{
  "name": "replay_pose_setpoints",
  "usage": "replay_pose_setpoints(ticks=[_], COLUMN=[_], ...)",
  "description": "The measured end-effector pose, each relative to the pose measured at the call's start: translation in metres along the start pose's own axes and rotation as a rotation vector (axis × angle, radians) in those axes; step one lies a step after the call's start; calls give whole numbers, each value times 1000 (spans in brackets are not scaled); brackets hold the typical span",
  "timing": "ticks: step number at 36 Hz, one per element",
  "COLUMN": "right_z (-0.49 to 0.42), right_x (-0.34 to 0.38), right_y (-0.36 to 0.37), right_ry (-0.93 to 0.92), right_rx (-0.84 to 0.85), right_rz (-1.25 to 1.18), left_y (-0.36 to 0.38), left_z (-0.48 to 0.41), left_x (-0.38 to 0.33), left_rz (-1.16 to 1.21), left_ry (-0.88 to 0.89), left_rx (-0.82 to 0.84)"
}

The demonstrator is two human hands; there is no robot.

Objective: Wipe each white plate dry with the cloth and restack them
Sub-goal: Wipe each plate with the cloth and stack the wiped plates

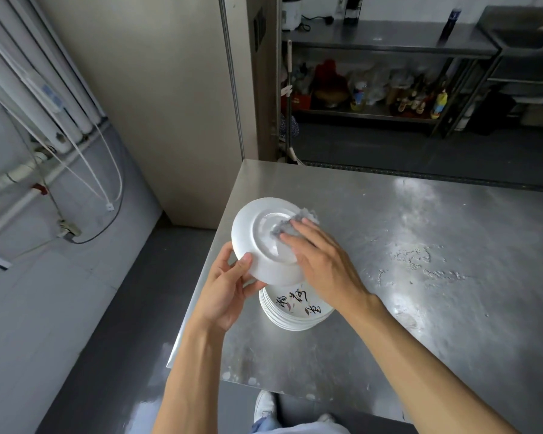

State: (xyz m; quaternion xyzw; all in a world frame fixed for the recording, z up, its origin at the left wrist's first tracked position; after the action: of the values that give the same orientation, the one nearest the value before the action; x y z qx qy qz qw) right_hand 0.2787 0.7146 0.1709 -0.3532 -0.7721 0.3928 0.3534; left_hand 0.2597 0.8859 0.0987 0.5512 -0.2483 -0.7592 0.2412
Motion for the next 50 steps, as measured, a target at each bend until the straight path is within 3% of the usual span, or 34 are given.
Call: replay_pose_setpoints(ticks=[5,13,18,24,32,35,38,42,50], right_z=[-18,-9,13,17,-16,-30,-39,-33,-19], right_x=[1,46,39,14,-9,8,36,66,76], right_y=[-6,0,1,1,2,-6,-8,5,18], right_ry=[97,-181,-221,-70,243,203,47,-115,-60], right_rx=[-10,62,21,-74,-31,-60,-54,72,191], right_rz=[-70,-165,-91,-67,-129,-123,-111,-199,-326], left_y=[9,9,-5,-16,0,7,13,9,-9], left_z=[2,0,1,1,8,11,10,8,8], left_x=[4,-12,-19,-17,-14,-13,-13,-13,-13], left_rz=[-53,-29,70,137,-132,-209,-270,-211,-42], left_ry=[-31,74,99,72,25,2,7,42,77], left_rx=[10,-14,-47,-75,48,82,103,71,16])
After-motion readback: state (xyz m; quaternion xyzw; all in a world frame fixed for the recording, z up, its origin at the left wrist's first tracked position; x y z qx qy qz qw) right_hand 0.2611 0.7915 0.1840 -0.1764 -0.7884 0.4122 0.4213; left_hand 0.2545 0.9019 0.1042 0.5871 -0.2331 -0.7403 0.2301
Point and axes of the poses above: each hand's wrist, its own z-axis away from the middle knuckle, its own y-axis out of the palm, x = y × z, the point moved 8 cm from there along -z, towards the middle knuckle, and after that the axes turned 11 degrees about z, right-handed, at the moved point
